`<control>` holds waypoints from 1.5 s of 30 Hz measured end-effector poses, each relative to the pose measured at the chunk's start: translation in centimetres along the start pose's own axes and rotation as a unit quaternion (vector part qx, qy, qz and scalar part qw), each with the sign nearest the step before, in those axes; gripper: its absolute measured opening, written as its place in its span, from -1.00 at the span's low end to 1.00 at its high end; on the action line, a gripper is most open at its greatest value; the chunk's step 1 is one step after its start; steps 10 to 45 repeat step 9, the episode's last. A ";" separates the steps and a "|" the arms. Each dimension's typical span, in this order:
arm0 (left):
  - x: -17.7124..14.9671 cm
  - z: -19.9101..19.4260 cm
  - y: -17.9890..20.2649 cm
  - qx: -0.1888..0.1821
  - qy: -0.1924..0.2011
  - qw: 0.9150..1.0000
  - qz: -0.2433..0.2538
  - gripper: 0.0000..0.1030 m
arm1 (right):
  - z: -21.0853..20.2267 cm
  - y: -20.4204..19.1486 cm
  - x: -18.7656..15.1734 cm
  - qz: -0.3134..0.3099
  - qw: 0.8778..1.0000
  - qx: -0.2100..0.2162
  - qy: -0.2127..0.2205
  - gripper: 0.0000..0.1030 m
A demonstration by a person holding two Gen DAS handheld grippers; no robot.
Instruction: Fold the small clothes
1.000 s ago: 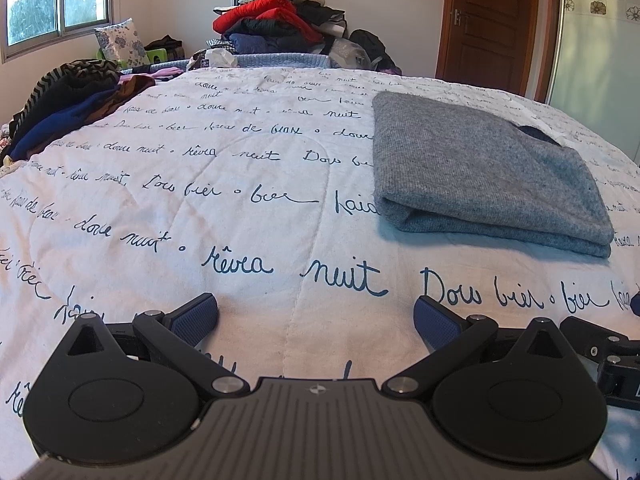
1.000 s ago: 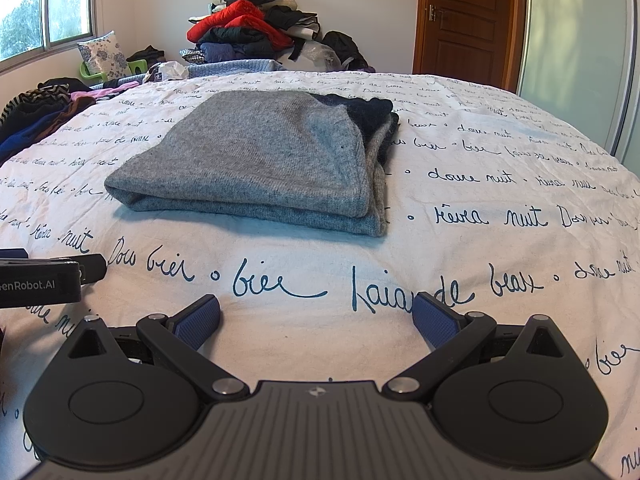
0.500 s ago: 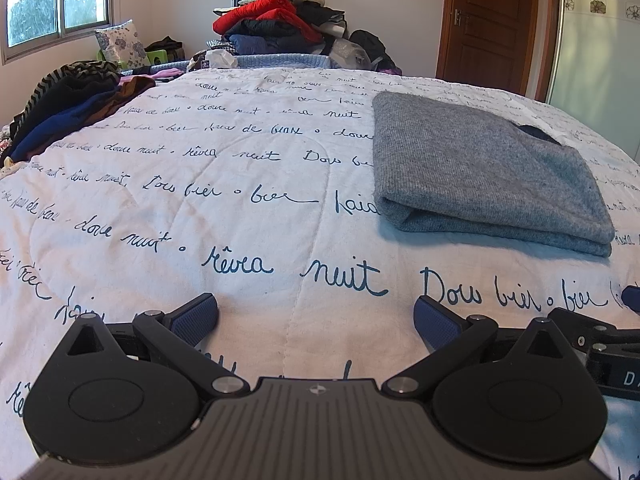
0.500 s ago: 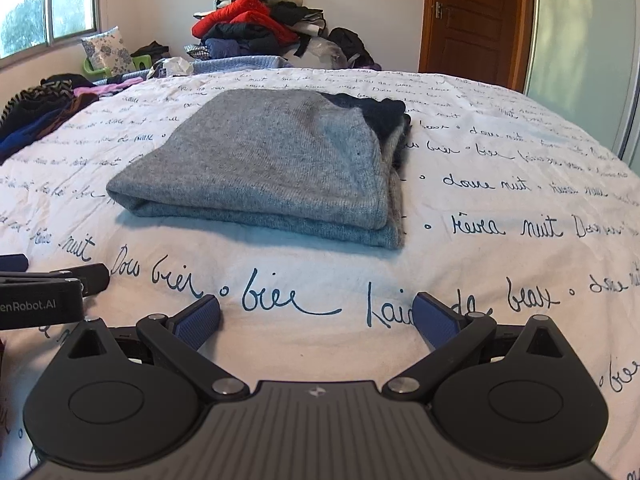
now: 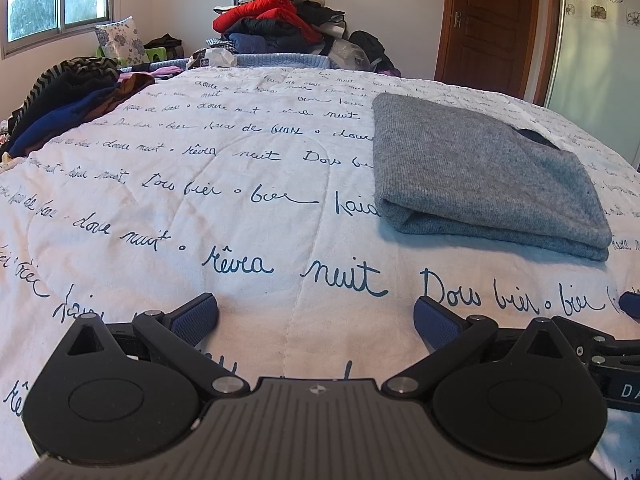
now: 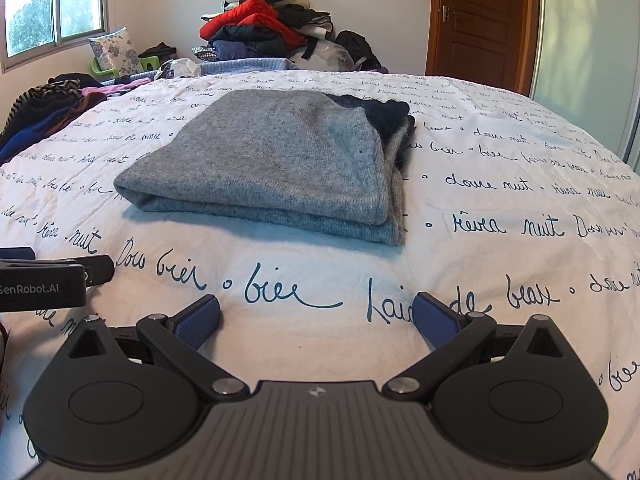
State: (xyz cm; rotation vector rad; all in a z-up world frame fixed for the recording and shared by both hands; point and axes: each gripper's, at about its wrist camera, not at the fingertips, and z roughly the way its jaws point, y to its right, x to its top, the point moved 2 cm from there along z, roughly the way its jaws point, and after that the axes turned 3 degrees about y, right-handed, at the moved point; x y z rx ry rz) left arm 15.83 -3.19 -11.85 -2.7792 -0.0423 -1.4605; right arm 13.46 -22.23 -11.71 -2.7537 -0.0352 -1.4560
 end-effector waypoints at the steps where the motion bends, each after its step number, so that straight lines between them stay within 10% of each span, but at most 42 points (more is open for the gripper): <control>1: 0.0 0.0 -0.1 -0.004 0.001 1.000 -0.004 1.00 | 0.0 0.0 0.0 -0.001 1.000 0.000 0.000 1.00; 45: 0.4 -0.8 -1.6 -0.018 0.008 0.999 -0.049 1.00 | -0.1 -0.1 0.0 0.000 1.000 0.000 0.000 1.00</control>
